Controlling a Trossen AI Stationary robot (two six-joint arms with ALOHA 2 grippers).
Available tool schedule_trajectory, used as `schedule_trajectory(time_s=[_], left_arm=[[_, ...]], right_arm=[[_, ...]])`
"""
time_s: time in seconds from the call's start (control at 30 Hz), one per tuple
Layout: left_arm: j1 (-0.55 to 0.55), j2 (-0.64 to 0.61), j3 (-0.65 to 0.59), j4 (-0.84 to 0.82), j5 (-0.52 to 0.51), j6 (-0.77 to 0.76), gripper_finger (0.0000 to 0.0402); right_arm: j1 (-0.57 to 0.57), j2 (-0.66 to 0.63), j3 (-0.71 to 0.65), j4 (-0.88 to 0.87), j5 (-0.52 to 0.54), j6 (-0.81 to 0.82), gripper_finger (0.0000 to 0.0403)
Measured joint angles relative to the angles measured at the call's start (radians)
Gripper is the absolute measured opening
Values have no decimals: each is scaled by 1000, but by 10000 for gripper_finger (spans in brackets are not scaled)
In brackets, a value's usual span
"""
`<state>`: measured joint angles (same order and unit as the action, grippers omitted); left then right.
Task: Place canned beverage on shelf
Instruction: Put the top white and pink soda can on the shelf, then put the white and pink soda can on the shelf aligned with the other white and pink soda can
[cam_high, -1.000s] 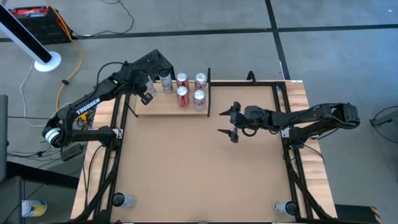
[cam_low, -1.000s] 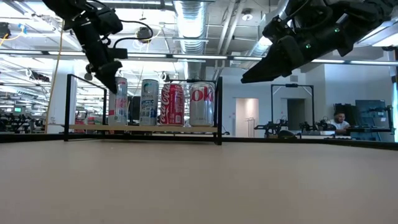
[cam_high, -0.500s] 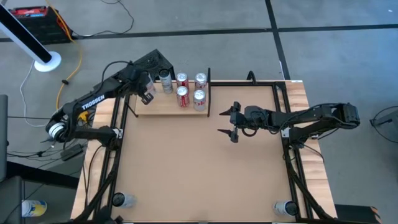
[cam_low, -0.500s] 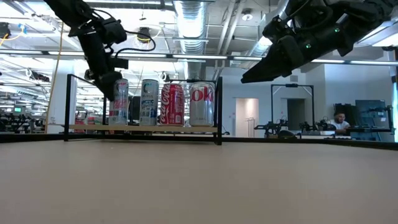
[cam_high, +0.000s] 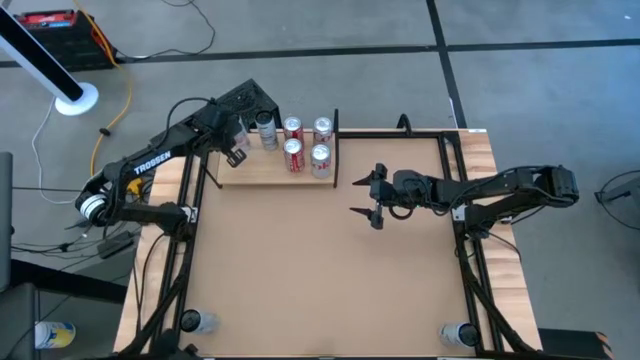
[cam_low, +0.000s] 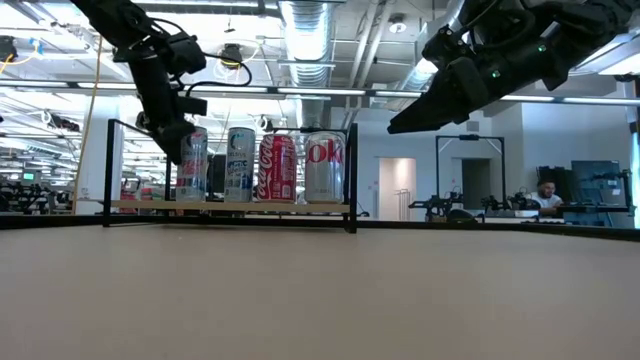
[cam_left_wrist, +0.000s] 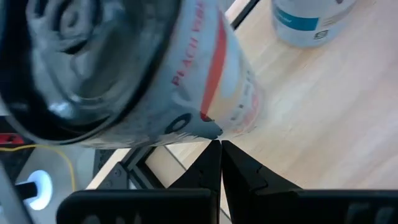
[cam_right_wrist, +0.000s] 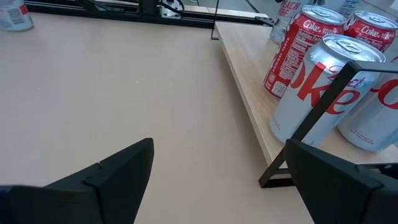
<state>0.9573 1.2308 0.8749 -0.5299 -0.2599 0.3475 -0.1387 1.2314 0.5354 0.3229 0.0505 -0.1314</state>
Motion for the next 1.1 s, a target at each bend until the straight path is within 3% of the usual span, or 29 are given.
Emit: schedule_trajectory(time_s=[0.23, 0.67, 1.1], left_arm=[[0, 0, 0, 7, -53, 15, 0], [0, 0, 1, 22, -47, 24, 0], [-123, -78, 152, -310, -34, -84, 0]], right_arm=[[0, 0, 0, 0, 0, 0, 384], [0, 0, 0, 0, 0, 0, 384], [0, 0, 0, 3, 0, 22, 384]])
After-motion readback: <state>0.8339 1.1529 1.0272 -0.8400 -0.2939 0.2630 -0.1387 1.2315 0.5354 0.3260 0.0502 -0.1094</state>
